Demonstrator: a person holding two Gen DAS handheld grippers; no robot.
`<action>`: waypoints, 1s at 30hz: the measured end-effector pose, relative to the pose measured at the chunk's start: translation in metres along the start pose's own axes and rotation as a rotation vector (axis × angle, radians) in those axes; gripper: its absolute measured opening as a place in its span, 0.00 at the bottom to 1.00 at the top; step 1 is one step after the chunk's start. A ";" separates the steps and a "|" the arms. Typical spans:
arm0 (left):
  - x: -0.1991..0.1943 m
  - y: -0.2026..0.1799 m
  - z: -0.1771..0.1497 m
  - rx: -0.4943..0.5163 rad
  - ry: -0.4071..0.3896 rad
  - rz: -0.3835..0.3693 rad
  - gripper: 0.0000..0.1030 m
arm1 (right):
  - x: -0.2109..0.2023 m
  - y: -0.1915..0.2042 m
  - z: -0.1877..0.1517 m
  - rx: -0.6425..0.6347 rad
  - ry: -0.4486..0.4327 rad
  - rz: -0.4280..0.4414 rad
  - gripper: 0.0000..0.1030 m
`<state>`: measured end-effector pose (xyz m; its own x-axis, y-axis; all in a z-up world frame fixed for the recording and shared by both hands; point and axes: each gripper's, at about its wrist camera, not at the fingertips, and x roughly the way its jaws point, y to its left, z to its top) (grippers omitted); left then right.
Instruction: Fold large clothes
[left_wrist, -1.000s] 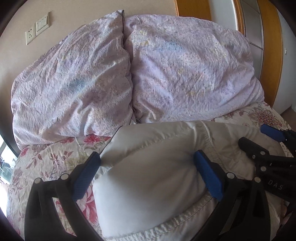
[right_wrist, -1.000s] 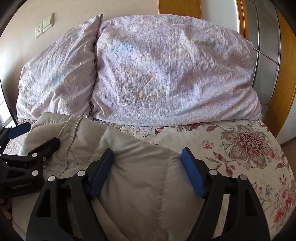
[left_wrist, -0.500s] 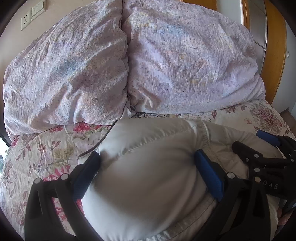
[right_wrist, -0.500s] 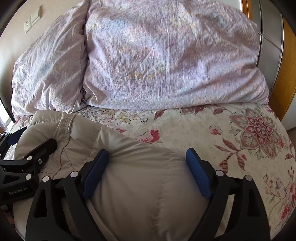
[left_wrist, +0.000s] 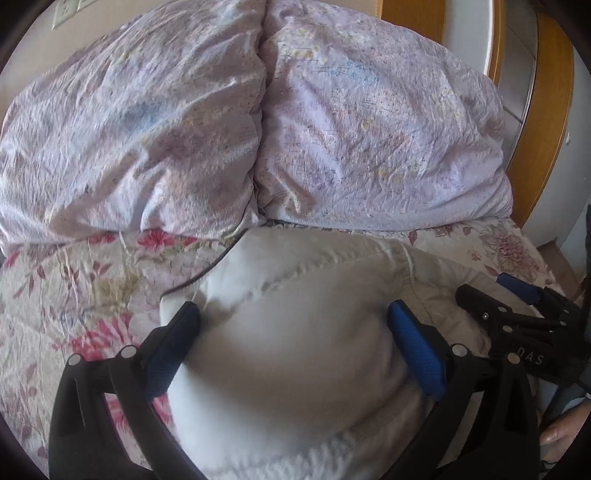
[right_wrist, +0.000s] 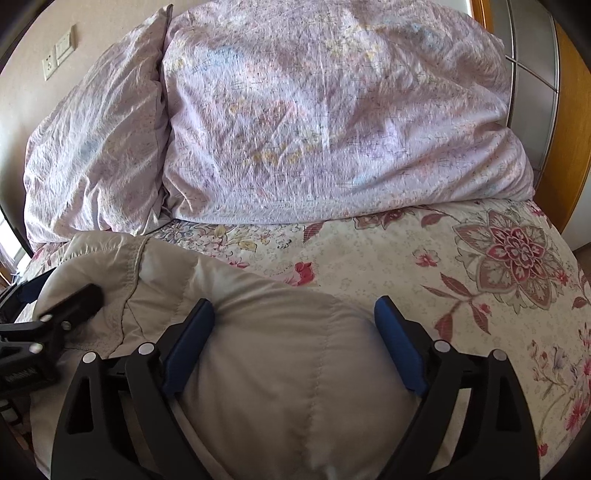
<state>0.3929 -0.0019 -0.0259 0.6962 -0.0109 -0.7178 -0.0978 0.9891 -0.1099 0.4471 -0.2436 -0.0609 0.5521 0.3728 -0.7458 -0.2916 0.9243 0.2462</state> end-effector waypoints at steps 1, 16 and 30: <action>-0.013 0.011 -0.004 -0.040 0.011 -0.067 0.98 | -0.011 -0.003 -0.002 0.024 0.009 0.042 0.87; -0.068 0.106 -0.060 -0.221 0.188 -0.479 0.98 | -0.052 -0.093 -0.060 0.452 0.418 0.372 0.99; -0.021 0.089 -0.069 -0.340 0.299 -0.643 0.98 | -0.015 -0.076 -0.058 0.390 0.494 0.491 0.99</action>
<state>0.3204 0.0767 -0.0686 0.4736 -0.6528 -0.5913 0.0131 0.6765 -0.7363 0.4156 -0.3242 -0.1047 -0.0050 0.7501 -0.6614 -0.0670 0.6596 0.7486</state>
